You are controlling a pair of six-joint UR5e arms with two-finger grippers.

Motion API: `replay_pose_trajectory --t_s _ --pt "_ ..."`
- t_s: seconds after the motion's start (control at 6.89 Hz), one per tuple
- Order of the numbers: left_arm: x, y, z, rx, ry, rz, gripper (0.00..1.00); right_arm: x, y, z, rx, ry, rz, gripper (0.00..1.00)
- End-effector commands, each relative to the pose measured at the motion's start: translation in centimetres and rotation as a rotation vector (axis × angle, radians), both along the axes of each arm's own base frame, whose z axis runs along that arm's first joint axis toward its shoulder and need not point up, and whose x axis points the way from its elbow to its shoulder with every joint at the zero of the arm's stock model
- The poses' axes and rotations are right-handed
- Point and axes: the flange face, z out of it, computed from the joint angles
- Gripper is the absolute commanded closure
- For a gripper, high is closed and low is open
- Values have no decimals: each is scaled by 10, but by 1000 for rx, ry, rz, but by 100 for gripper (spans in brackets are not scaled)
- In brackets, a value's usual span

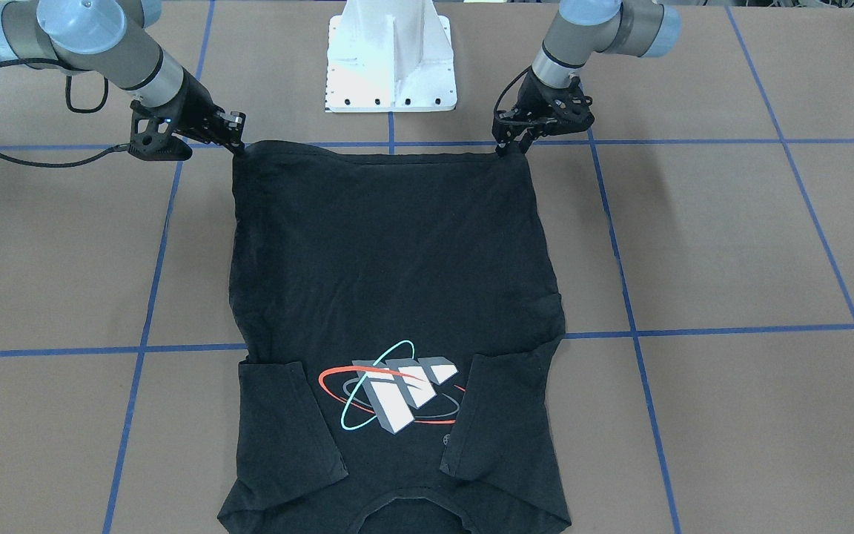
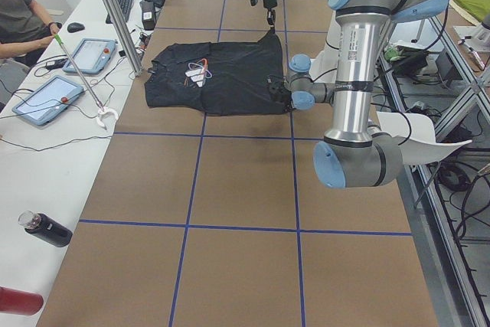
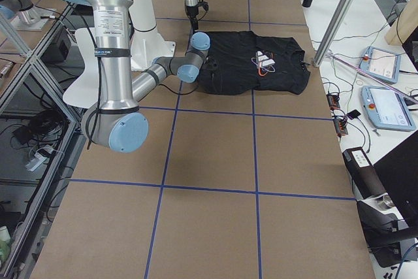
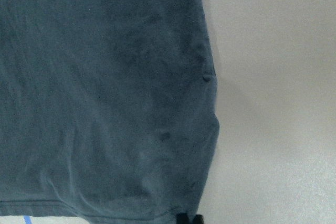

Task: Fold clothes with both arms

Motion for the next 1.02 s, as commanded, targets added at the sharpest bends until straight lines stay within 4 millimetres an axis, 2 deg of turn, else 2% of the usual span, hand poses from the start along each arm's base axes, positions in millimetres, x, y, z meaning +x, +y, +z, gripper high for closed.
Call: replay_pose_trajectory --t_s 0.0,0.44,0.73,0.87 --pt "1 1 1 -3 -11 2 43 4 -3 0 0 -1 7 100" --pt "2 3 -1 -3 -6 6 44 9 -7 1 -12 -2 9 100" --pt "3 3 -2 -3 -5 6 52 9 -7 2 -12 -1 8 100" --pt "3 3 -2 -3 -5 6 74 9 -7 2 -12 -1 8 100"
